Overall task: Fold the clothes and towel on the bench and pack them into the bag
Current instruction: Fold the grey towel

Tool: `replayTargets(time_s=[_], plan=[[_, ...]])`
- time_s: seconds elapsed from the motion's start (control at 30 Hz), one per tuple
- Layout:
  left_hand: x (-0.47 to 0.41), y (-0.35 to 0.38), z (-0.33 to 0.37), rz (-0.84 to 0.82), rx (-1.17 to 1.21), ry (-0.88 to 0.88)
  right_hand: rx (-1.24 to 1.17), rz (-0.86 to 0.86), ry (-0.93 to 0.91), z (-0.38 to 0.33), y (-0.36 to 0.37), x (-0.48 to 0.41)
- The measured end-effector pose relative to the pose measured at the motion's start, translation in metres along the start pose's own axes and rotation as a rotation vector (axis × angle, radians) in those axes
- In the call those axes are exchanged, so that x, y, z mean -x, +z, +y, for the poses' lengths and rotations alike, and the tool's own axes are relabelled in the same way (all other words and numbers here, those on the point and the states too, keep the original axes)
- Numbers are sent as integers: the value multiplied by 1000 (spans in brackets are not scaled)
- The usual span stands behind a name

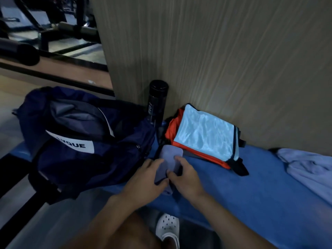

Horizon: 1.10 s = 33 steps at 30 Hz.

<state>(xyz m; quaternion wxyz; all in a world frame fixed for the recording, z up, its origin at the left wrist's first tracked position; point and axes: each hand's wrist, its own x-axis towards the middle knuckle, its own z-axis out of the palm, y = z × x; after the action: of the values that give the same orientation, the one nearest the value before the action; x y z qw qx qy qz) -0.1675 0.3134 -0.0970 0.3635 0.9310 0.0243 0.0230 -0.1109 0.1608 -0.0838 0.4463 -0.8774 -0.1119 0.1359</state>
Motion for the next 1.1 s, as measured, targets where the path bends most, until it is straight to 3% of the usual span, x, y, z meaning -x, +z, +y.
replayTargets(time_s=[0.17, 0.27, 0.37, 0.83, 1.0, 1.1], plan=[[0, -6, 13, -7, -79, -38, -35, 0, 8, 3, -9, 3], [-6, -9, 31, 128, -323, 116, -8, 36, -39, 10, -27, 12], [-21, 1, 69, 206, -292, 227, 46, 60, -38, 23, -62, 26], [-143, 180, 282, -179, -198, 389, 314, 485, 333, 212, -306, 49], [-192, 241, 307, -168, -153, 361, 450, 516, 423, 245, -348, 28], [-220, 262, 312, -113, -200, 401, 475, 558, 387, 246, -364, 12]])
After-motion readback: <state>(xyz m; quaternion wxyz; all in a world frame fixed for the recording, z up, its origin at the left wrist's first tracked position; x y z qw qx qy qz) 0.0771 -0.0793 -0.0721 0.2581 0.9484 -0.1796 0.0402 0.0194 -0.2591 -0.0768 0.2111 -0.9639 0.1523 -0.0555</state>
